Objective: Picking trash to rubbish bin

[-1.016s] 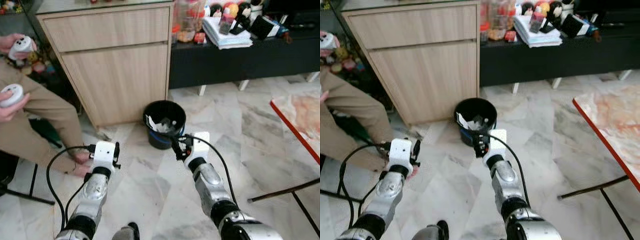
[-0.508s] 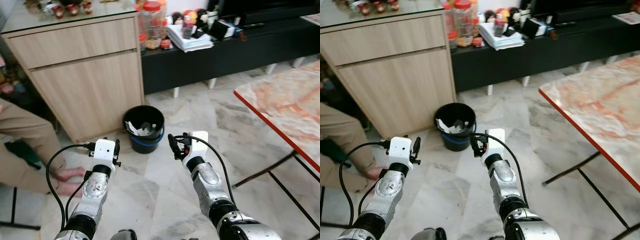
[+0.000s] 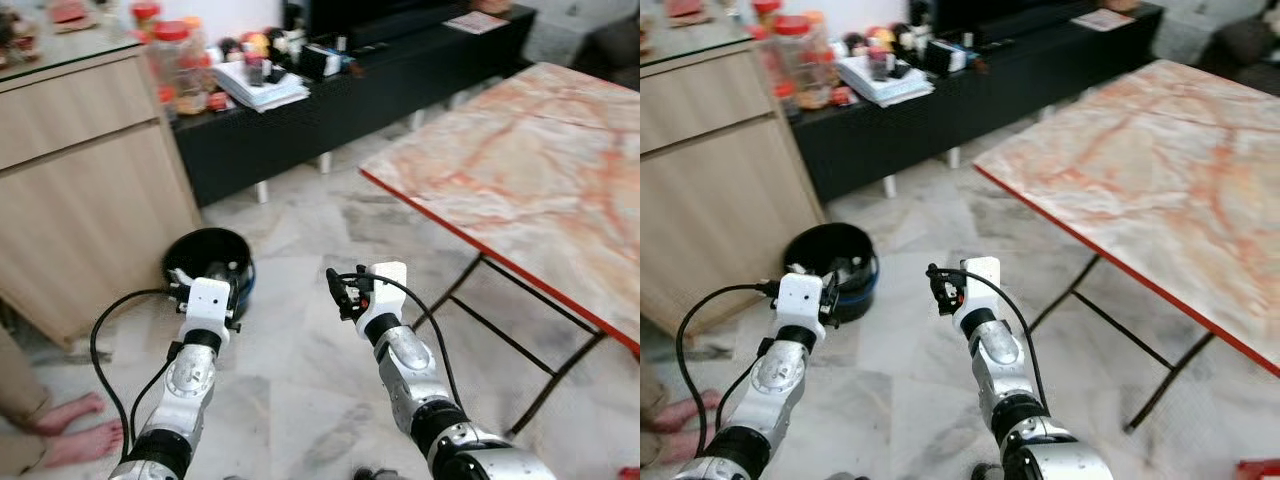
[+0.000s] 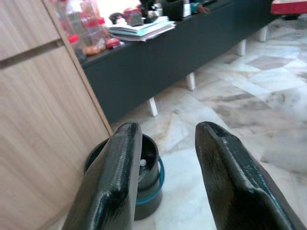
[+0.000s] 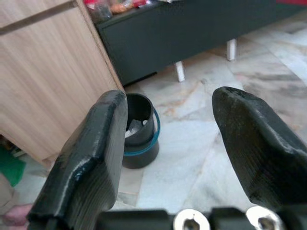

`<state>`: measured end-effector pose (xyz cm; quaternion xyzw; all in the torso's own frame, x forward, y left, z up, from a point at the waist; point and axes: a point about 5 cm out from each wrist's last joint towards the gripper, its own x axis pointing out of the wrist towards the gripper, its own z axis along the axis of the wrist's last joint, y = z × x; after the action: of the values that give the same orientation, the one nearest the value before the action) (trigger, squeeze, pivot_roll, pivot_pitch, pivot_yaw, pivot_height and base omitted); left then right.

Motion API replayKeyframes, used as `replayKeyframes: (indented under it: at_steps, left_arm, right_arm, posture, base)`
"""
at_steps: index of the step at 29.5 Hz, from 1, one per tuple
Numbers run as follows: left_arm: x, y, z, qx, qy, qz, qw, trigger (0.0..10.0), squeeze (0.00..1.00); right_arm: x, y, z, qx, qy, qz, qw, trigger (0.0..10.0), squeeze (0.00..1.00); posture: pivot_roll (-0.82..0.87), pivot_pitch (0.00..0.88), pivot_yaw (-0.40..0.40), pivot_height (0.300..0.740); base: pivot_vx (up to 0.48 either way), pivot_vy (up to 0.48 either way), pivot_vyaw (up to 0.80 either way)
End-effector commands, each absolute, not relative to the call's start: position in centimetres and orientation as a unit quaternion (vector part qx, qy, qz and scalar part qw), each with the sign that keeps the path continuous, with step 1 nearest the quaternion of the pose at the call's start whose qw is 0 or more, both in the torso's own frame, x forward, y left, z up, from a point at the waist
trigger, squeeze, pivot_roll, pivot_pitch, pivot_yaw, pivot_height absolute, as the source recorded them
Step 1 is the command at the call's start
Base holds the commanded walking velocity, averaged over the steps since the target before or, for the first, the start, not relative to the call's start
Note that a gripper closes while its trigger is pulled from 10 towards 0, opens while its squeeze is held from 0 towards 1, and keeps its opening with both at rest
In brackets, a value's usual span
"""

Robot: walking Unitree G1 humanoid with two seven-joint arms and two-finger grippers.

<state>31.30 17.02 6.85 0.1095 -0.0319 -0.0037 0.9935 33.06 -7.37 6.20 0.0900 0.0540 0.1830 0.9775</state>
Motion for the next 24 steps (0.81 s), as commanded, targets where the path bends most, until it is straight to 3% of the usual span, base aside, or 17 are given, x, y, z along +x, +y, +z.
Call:
replayKeyframes:
  at_steps: [1,24]
  left_arm:
    - [31.27,16.65,6.95,0.109,-0.036,-0.009,0.993,10.0,0.00]
    - [31.33,15.66,7.50,0.113,-0.052,-0.028,0.992,10.0,0.00]
  right_arm:
    - [33.08,-7.62,6.26,0.082,0.050,0.182,0.979,10.0,0.00]
    - [33.15,-7.67,6.39,0.081,0.046,0.180,0.979,10.0,0.00]
  posture:
    - [0.10,0.078,0.007,0.740]
    - [0.10,0.122,0.004,0.740]
  base:
    - [0.000,0.000,-0.78]
    - [0.000,0.000,-0.78]
